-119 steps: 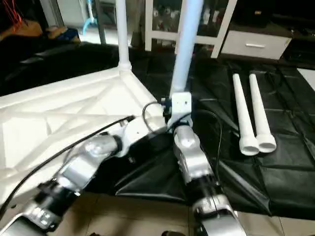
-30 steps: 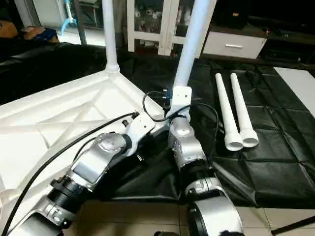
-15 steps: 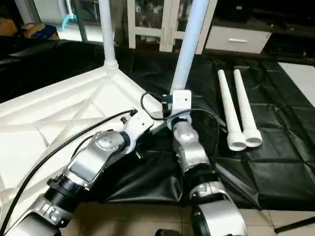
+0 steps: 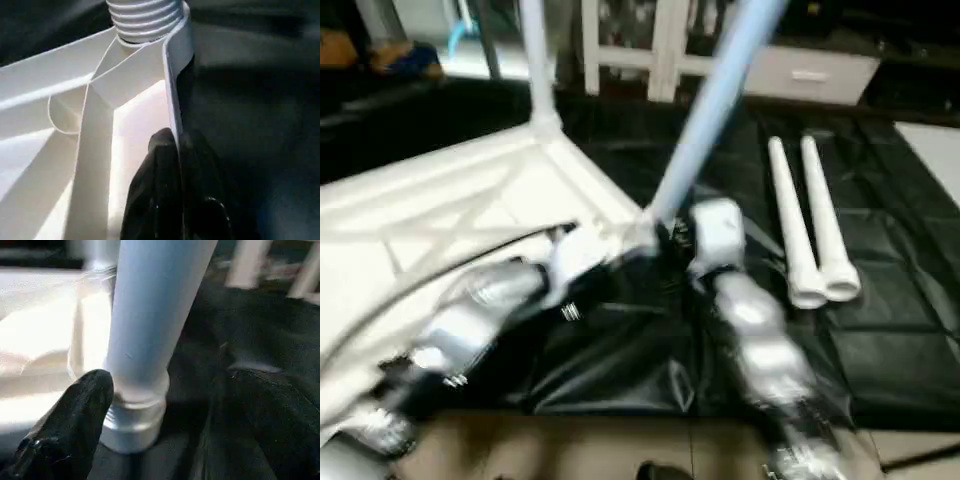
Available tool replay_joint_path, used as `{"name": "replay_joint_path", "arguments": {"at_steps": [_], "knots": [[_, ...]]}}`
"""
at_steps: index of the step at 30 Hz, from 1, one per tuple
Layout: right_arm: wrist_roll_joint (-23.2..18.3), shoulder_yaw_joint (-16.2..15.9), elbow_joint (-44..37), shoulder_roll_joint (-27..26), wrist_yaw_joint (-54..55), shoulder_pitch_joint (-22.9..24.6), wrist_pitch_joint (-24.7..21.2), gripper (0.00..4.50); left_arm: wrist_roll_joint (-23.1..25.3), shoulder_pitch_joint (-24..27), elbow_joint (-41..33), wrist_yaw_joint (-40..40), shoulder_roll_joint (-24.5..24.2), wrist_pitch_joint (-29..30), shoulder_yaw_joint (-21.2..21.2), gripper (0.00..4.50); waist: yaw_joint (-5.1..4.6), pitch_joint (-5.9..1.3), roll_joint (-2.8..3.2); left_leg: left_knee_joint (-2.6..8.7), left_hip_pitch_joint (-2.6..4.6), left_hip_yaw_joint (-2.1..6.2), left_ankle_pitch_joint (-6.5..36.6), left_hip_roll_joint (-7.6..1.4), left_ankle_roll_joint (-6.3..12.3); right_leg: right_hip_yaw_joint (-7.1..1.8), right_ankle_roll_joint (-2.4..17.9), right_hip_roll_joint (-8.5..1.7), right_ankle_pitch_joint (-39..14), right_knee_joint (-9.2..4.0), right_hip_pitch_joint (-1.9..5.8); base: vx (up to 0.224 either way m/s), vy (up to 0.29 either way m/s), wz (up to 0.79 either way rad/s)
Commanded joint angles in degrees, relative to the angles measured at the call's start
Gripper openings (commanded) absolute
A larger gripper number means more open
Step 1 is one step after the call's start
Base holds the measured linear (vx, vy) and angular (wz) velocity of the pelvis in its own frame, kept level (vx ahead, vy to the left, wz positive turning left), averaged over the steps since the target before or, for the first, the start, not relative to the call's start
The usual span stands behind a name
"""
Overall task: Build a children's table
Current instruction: Insert table leg to table base
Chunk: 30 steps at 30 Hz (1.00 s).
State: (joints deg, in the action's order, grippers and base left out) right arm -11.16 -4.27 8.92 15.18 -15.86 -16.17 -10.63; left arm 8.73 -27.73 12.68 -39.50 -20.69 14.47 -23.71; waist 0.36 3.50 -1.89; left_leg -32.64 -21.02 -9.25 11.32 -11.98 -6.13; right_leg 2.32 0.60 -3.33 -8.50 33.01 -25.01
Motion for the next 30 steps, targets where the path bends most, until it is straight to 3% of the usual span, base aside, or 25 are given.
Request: {"name": "replay_joint_path", "arguments": {"at_steps": [1,2,3,6,8,10,11,13,18,25,27,30], "knots": [[-1.6,-0.3,-4.5,3.8,-6.4,1.7,-2.3,4.23,-0.4,2.7,-1.4,-8.2,-2.8,-5.7,-4.4,0.0,0.51,-3.68,0.83,3.17,0.26,-0.68,6.7,-0.7,4.84,-1.91,12.1,-2.63,-2.4,-2.37,4.22,0.0,0.0,0.0],[-1.4,-0.4,-5.0,5.4,-8.1,2.3,-1.9,4.23,-1.0,3.4,-1.9,-9.5,-3.6,-6.0,-4.5,0.0,0.52,-3.64,0.7,3.13,0.2,-0.82,6.6,-0.75,4.98,-1.97,12.7,-2.63,-1.7,-2.2,4.3,0.0,0.0,0.0],[-1.4,-0.5,-5.3,6.8,-9.7,2.8,-1.7,4.23,-1.7,4.1,-2.5,-10.7,-4.1,-6.1,-4.3,0.0,0.61,-3.46,0.94,3.19,0.35,-0.98,7.7,-0.72,4.78,-1.96,13.1,-2.64,-3.3,-2.4,4.05,0.0,0.0,0.0],[-2.6,0.6,-7.7,10.0,-14.4,4.2,-2.9,4.23,-3.5,5.4,-3.4,-13.0,-5.1,-7.0,-4.1,0.0,1.32,-3.28,0.84,3.26,0.66,-1.23,10.4,-0.84,3.88,-2.14,12.1,-2.77,-9.3,-2.81,3.9,0.0,0.0,0.0],[-3.3,0.2,-8.6,11.9,-17.9,4.3,-3.7,4.23,-3.9,5.8,-3.8,-13.5,-5.6,-7.3,-4.3,0.0,1.74,-3.3,0.89,3.17,0.89,-1.37,10.3,-0.91,3.88,-2.31,11.9,-2.82,-9.0,-2.73,3.77,0.0,0.0,0.0],[-4.6,-0.3,-9.9,12.8,-19.7,4.3,-4.7,4.23,-4.2,6.0,-4.1,-13.7,-5.4,-7.9,-4.1,0.0,1.75,-3.17,0.81,3.28,0.78,-1.34,10.9,-0.85,3.84,-2.19,11.8,-2.71,-9.8,-2.78,3.84,0.0,0.0,0.0],[-6.4,-0.1,-11.7,12.8,-19.9,4.3,-6.7,4.23,-4.5,6.3,-4.3,-14.3,-5.2,-9.0,-3.9,0.0,1.71,-3.29,0.26,3.19,0.61,-1.33,10.6,-0.75,3.79,-2.21,11.2,-2.81,-10.8,-2.87,3.99,0.0,0.0,0.0],[-7.6,-0.4,-13.1,12.8,-20.9,4.5,-7.9,4.23,-4.3,6.5,-4.3,-14.4,-5.2,-9.4,-4.0,0.0,1.86,-3.36,0.33,3.2,0.52,-1.16,9.8,-0.78,3.83,-2.19,10.4,-2.96,-11.8,-2.8,4.04,0.0,0.0,0.0],[-3.6,-2.3,-11.4,11.3,-18.7,5.7,-7.2,4.23,-2.9,7.3,-4.3,-13.9,-5.4,-9.5,-4.2,0.0,1.98,-3.51,0.29,3.01,0.41,-1.19,7.4,-0.68,3.54,-2.14,10.1,-2.87,-10.9,-2.56,3.92,0.0,0.0,0.0],[-4.7,-3.3,-15.7,10.1,-18.5,8.3,-8.9,4.23,-1.7,7.0,-2.4,-12.7,-5.6,-12.0,-3.9,0.0,2.19,-3.95,0.7,2.73,0.57,-1.15,5.6,-0.64,4.22,-2.14,11.2,-2.79,-5.8,-2.05,4.24,0.0,0.0,0.0],[-4.7,-3.2,-16.2,9.9,-18.2,8.5,-8.9,4.23,-1.5,6.8,-1.8,-12.6,-5.6,-12.6,-3.9,0.0,2.19,-3.86,0.8,2.73,0.49,-1.13,6.8,-0.57,3.93,-2.13,11.1,-2.8,-7.1,-2.21,4.27,0.0,0.0,0.0],[-4.6,-2.1,-17.0,9.2,-17.7,8.9,-9.0,4.23,0.1,6.5,-0.3,-12.3,-6.1,-14.9,-4.3,0.0,2.12,-3.59,0.88,3.0,0.77,-1.05,11.7,-0.62,2.45,-2.12,8.9,-2.97,-16.0,-3.14,3.9,0.0,0.0,0.0]]}}
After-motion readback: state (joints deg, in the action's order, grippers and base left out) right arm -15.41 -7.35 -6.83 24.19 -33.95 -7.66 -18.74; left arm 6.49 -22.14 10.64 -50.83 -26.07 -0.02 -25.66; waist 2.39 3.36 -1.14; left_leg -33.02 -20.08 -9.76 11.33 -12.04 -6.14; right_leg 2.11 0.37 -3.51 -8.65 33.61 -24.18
